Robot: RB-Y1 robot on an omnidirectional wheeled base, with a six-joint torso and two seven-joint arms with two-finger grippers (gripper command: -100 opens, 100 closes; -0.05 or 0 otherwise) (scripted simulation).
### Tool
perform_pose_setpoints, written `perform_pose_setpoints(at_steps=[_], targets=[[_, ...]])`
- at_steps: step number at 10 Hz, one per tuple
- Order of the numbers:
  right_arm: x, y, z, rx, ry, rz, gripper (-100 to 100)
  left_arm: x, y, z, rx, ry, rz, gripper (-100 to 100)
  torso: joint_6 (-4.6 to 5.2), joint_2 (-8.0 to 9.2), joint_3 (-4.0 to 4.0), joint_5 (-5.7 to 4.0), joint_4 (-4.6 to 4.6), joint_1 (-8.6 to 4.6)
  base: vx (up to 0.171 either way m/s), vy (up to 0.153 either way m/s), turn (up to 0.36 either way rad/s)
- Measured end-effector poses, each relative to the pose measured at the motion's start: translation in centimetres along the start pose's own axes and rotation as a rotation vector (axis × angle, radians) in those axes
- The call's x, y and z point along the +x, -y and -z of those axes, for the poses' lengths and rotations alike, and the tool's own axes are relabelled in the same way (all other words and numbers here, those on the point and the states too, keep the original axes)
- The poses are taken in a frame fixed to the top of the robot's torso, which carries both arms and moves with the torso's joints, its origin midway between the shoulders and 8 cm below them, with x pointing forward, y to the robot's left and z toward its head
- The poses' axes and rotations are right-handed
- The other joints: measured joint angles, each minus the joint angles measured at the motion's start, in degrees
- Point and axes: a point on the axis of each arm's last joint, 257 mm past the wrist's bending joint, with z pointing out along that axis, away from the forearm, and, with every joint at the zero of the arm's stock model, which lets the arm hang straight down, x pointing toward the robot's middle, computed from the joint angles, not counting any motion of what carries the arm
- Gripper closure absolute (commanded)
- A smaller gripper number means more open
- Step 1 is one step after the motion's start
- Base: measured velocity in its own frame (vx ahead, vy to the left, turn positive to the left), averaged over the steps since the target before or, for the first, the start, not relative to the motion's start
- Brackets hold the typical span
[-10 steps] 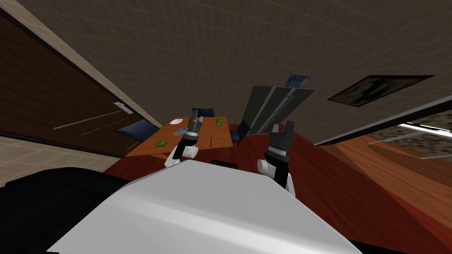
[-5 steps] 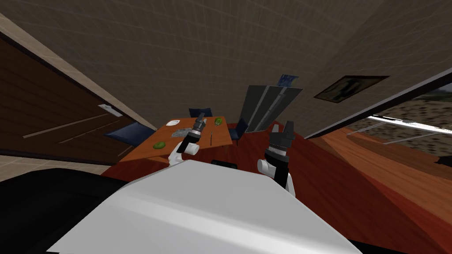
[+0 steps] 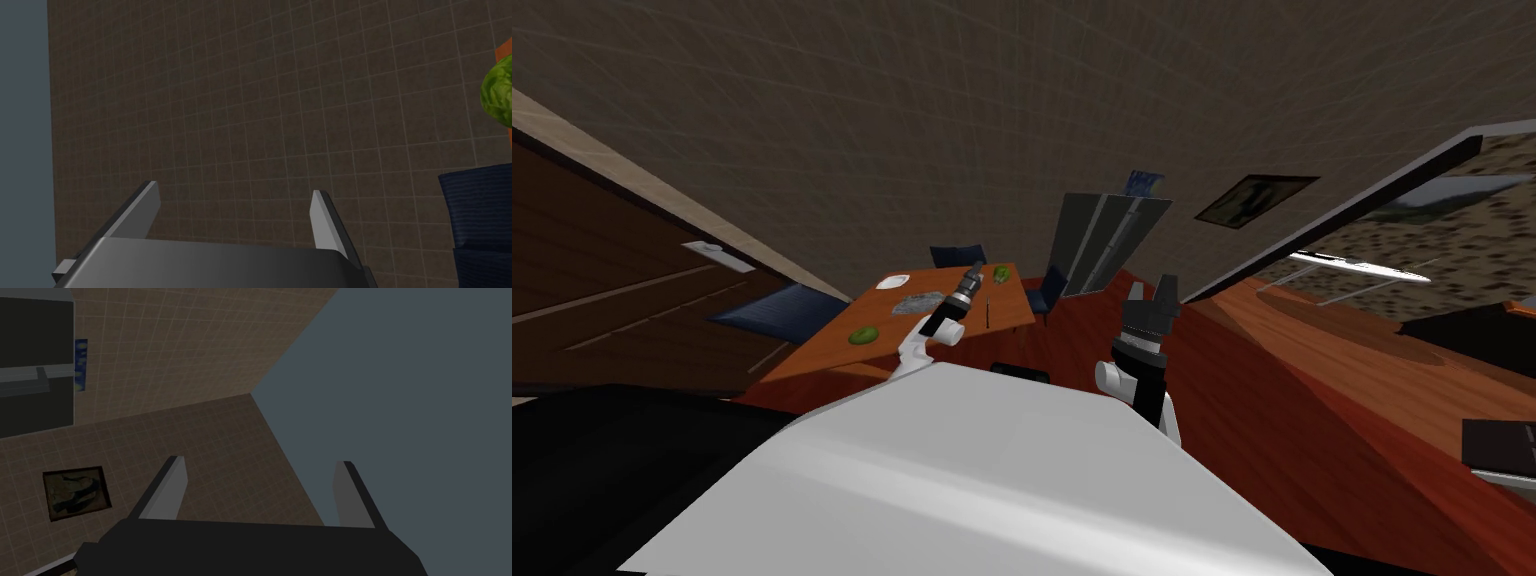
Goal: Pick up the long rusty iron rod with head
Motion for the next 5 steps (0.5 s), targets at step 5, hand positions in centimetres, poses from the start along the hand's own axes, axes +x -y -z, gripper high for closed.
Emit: perform_pose_setpoints(at_steps=[5], targets=[[0.0,0.0,0.0,0.000,0.000,0.000,0,0.7,-5.2,-1.0,-0.142,-0.054,-0.051,-100,-0.03,-0.06,-0.03,0.01,-0.01,0.01,-0.059,0.030,-0.139]])
